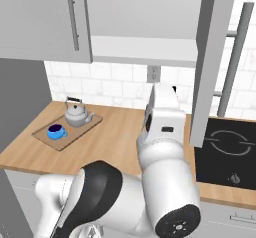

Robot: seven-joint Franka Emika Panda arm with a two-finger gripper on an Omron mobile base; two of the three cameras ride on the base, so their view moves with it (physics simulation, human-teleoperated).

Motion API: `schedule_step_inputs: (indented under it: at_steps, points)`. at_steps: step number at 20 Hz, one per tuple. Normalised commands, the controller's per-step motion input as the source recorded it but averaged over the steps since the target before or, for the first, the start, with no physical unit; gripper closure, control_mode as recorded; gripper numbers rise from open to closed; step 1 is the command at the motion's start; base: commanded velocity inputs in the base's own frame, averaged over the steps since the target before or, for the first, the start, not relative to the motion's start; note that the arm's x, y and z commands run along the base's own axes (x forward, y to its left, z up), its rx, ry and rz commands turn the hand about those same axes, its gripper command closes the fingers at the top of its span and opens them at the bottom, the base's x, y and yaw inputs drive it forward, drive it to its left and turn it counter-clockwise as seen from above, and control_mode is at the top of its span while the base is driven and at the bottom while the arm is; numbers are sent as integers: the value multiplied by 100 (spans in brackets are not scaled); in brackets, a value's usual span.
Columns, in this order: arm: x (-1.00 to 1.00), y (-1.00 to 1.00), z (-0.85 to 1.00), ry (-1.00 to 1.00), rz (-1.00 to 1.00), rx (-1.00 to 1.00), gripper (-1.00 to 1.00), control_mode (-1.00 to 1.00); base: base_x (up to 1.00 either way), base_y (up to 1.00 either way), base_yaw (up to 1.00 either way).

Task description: Pick the kettle from the counter and place it on the tray. Then pick the mug from the cabinet and place it on the tray. Then close the cabinet doors.

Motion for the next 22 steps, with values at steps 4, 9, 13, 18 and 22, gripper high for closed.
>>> schedule_step_inputs:
  at_steps: [4,9,13,18,22]
  points:
    - [0,-100,-40,-9,0,11,100,-100,0,0,0]
    - [-20,-99,-23,-17,0,7,100,-100,0,0,0]
    - [-3,-89,-39,-7,0,5,100,-100,0,0,0]
    - [5,-77,-55,-3,0,3,100,-100,0,0,0]
    - [-58,-64,-38,-10,2,0,100,-100,0,0,0]
